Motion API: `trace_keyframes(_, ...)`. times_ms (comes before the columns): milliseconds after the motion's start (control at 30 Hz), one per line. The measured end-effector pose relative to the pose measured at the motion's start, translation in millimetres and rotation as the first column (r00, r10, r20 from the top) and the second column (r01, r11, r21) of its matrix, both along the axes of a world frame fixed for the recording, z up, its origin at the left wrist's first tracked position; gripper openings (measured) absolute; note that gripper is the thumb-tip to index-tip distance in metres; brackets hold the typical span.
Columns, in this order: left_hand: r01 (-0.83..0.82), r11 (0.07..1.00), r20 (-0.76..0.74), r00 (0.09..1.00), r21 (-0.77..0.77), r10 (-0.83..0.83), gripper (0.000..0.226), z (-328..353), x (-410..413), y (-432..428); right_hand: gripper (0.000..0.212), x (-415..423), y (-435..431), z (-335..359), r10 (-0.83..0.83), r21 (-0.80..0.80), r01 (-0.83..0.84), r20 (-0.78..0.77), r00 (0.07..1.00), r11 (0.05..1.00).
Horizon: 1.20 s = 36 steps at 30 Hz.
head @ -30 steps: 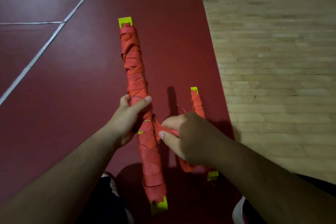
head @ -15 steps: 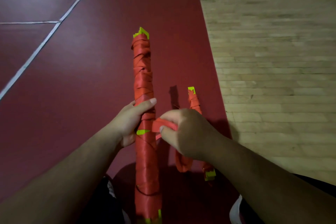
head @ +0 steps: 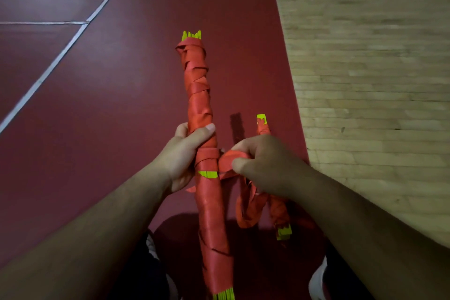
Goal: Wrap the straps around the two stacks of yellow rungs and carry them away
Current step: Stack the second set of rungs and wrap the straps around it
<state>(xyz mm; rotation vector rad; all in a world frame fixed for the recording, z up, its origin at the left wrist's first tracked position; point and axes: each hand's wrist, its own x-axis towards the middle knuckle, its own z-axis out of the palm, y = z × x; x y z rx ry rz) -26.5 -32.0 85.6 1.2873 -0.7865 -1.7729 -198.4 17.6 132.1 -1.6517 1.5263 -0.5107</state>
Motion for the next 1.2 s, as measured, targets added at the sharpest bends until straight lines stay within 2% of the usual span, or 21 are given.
trace_keyframes(67,-0.019,0.999,0.083,0.996,-0.041,0.023,0.049,0.2,0.4,-2.6,0.014,3.7,3.4,-0.7,0.062,-0.035,-0.063,-0.023,0.998,0.997)
trace_keyframes(133,-0.008,0.999,0.128,0.992,-0.054,0.015,0.047,0.2,0.1,-6.0,0.014,7.1,6.4,-1.1,0.100,-0.082,-0.105,-0.064,0.993,0.991)
trace_keyframes(200,-0.022,1.000,0.038,0.999,0.014,0.022,0.030,1.7,-1.0,-7.8,0.018,8.9,7.4,-2.6,0.114,-0.124,-0.127,-0.111,0.987,0.984)
trace_keyframes(300,-0.015,0.999,-0.038,0.999,0.033,0.016,0.024,0.2,-2.4,-5.7,0.027,10.8,8.3,-8.1,0.157,-0.147,-0.191,-0.216,0.964,0.971)
trace_keyframes(367,-0.010,0.999,0.007,1.000,-0.031,0.010,0.040,-4.7,-2.3,-3.0,0.033,11.3,9.4,-12.5,0.178,-0.132,-0.224,-0.289,0.940,0.966)
trace_keyframes(467,-0.019,0.998,0.057,0.998,-0.067,0.023,0.060,-6.1,-1.1,-1.0,0.041,12.1,12.3,-14.0,0.193,-0.081,-0.228,-0.310,0.931,0.970)
trace_keyframes(633,0.060,0.996,0.070,0.996,-0.069,-0.055,0.028,1.9,-6.3,2.1,0.047,17.9,16.8,-16.0,0.173,-0.055,-0.202,-0.335,0.926,0.978)
trace_keyframes(733,0.001,0.994,0.147,0.989,-0.107,0.015,0.036,-1.1,-11.6,2.8,0.047,22.5,20.5,-20.3,0.148,-0.100,-0.206,-0.414,0.898,0.973)
trace_keyframes(833,-0.023,0.995,0.176,0.984,-0.101,0.041,0.040,-0.1,-16.0,3.1,0.060,28.1,24.3,-25.6,0.086,-0.147,-0.172,-0.463,0.882,0.974)
trace_keyframes(900,-0.029,0.998,0.092,0.995,-0.058,0.035,0.022,5.8,-17.8,2.9,0.067,31.1,25.8,-26.6,0.036,-0.168,-0.137,-0.498,0.867,0.976)
trace_keyframes(933,-0.014,1.000,-0.003,1.000,-0.007,0.014,0.013,11.8,-19.3,3.5,0.069,31.5,25.4,-25.9,0.009,-0.172,-0.114,-0.515,0.857,0.979)
trace_keyframes(1033,0.029,0.995,-0.256,0.967,0.097,-0.003,0.020,21.1,-19.8,5.3,0.070,28.7,20.9,-22.5,-0.068,-0.161,-0.020,-0.523,0.850,0.987)
trace_keyframes(1133,0.025,0.999,-0.252,0.968,0.047,-0.012,0.020,16.3,-17.4,7.8,0.061,28.3,18.0,-18.1,-0.099,-0.177,0.010,-0.504,0.858,0.984)
trace_keyframes(1200,-0.004,1.000,-0.137,0.991,0.001,0.004,0.042,13.8,-15.6,6.8,0.055,28.5,17.0,-18.9,-0.105,-0.191,0.010,-0.497,0.861,0.982)
